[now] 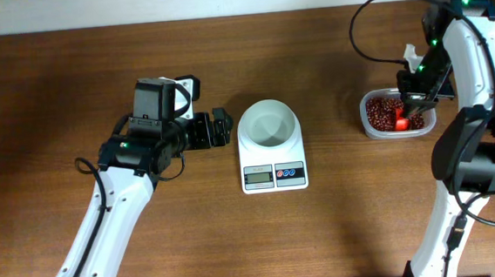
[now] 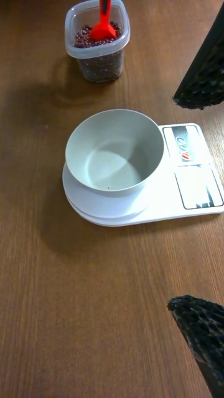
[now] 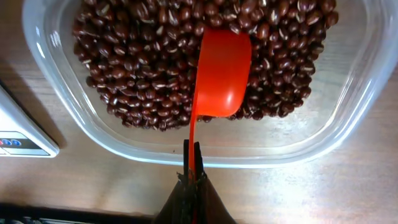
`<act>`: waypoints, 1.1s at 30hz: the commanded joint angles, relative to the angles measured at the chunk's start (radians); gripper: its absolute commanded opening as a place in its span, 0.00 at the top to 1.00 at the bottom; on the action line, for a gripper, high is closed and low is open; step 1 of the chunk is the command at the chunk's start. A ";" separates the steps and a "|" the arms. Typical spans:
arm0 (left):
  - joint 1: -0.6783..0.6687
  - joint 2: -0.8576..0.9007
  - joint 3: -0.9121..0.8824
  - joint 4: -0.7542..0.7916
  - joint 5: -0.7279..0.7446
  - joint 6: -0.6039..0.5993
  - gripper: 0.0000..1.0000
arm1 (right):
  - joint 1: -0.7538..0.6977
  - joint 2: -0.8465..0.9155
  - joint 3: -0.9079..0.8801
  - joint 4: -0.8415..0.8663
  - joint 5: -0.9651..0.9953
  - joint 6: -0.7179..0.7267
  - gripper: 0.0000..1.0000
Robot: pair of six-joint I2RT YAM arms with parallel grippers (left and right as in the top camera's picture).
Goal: Scoop item into bowl and weigh 50g on scale
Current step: 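Carry the scoop with the right gripper into the bean tub, then lower the scoop into the beans with the right gripper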
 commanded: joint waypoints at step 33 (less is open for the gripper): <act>0.000 0.009 0.016 0.002 -0.089 0.027 0.01 | 0.057 -0.509 -0.676 0.691 0.130 0.103 0.96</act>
